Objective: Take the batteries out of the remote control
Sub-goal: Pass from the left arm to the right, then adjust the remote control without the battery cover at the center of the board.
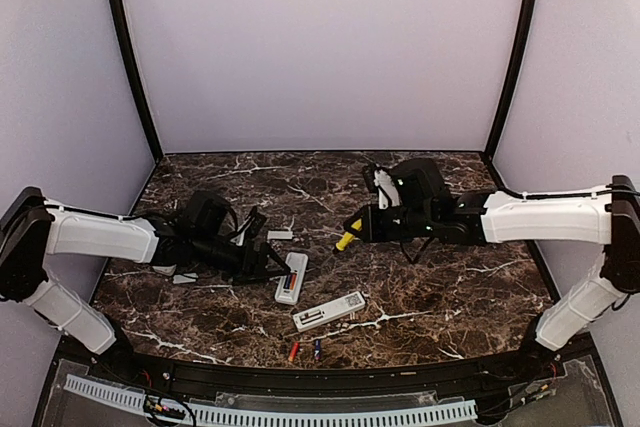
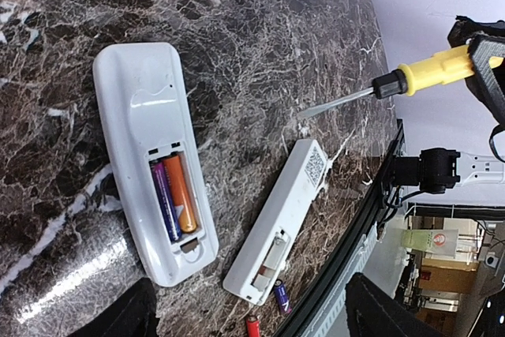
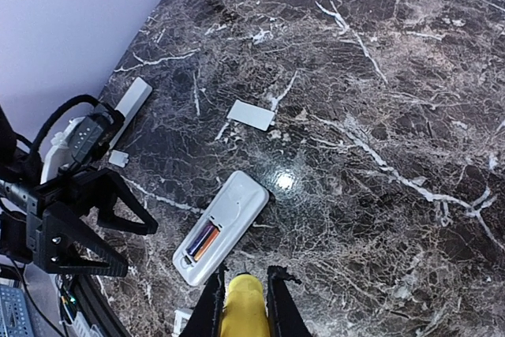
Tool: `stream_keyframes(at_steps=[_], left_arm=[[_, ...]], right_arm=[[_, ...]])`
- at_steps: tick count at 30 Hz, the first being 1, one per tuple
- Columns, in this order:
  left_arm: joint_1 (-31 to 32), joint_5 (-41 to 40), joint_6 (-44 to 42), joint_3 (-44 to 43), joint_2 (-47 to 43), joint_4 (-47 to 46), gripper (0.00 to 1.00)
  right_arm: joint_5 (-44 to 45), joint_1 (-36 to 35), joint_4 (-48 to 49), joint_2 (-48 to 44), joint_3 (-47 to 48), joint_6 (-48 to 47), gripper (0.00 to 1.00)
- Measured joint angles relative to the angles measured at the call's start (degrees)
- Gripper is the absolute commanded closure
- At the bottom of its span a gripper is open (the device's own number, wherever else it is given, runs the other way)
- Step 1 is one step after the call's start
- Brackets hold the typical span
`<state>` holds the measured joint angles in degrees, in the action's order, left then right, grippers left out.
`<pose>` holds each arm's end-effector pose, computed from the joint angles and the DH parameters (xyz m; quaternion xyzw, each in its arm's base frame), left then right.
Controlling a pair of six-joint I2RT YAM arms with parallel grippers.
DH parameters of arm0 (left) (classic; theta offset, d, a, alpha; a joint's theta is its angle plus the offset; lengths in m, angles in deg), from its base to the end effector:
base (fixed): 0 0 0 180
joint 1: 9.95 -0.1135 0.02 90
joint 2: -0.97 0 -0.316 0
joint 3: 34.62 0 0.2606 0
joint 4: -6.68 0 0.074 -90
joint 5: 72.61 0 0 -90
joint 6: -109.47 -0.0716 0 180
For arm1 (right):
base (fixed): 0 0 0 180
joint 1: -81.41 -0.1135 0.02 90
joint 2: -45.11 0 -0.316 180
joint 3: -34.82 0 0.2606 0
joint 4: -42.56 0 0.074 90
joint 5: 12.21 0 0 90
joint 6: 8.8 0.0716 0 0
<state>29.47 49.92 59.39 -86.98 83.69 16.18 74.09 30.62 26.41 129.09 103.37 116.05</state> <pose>0.2135 -0.2253 0.2091 0.1149 0.8700 -0.4549 0.1512 0.2252 0.2834 0.2823 -0.1366 0.8618 0.3522 0.3386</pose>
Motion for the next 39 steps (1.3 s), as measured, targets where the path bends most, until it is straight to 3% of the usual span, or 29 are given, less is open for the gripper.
stream_keyframes(at_steps=[9, 24, 39], left_arm=[[-0.04, 0.22, 0.61, -0.02, 4.35, -0.11, 0.18], [-0.04, 2.93, -0.46, -0.63, 9.07, -0.42, 0.19], [1.38, 8.13, 1.88, -2.36, 15.28, -8.63, 0.20]], right_arm=[[4.31, -0.31, 1.79, 8.72, 3.45, 0.74, 1.00], [4.37, -0.31, 4.33, 16.79, 8.76, 0.50, 1.00], [-4.46, -1.40, 6.51, 21.81, 14.60, -2.10, 1.00]])
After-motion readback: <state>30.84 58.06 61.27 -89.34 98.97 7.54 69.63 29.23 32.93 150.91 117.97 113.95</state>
